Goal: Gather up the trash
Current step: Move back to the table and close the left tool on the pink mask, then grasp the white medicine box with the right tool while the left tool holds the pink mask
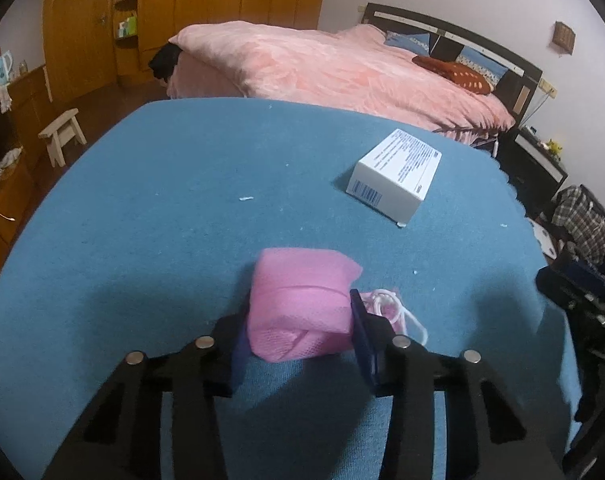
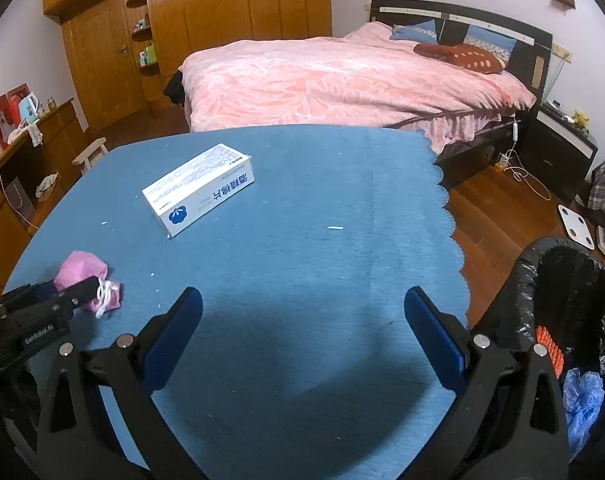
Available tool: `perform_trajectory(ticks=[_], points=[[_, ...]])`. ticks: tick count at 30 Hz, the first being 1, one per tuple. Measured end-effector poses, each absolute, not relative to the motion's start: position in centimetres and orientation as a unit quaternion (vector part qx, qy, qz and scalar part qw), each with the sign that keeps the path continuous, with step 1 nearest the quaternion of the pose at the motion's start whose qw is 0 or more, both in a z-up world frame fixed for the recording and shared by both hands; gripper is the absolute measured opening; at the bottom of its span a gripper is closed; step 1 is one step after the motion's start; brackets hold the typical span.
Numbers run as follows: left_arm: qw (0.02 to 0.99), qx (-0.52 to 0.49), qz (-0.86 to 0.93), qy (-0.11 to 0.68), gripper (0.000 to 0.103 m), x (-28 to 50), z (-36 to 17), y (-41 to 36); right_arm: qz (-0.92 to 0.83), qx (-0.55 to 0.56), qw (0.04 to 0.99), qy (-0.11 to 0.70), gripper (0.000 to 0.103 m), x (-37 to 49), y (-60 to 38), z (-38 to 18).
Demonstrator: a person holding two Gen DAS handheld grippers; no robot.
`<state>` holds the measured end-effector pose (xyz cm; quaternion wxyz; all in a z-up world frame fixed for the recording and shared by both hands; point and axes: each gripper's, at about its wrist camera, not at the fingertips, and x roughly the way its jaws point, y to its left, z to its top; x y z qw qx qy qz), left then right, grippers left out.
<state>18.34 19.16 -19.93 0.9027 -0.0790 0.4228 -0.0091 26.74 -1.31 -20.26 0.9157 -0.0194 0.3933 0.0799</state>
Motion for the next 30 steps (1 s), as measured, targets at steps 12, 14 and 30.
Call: perform_trajectory(ticks=[12, 14, 30], points=[[0.915, -0.074, 0.010, 0.396, 0.027, 20.3, -18.4, 22.1, 0.094, -0.011, 0.917, 0.388, 0.098, 29.7, 1.9, -20.0], [0.916, -0.075, 0.017, 0.394, 0.026, 21.0, -18.3, 23.1, 0.101, -0.010, 0.916, 0.389, 0.098, 30.4, 3.0, -20.0], [0.912, -0.089, 0.023, 0.399, 0.026, 22.5, -19.2, 25.8, 0.102, -0.046, 0.902, 0.417, 0.098, 34.3, 8.4, -21.7]])
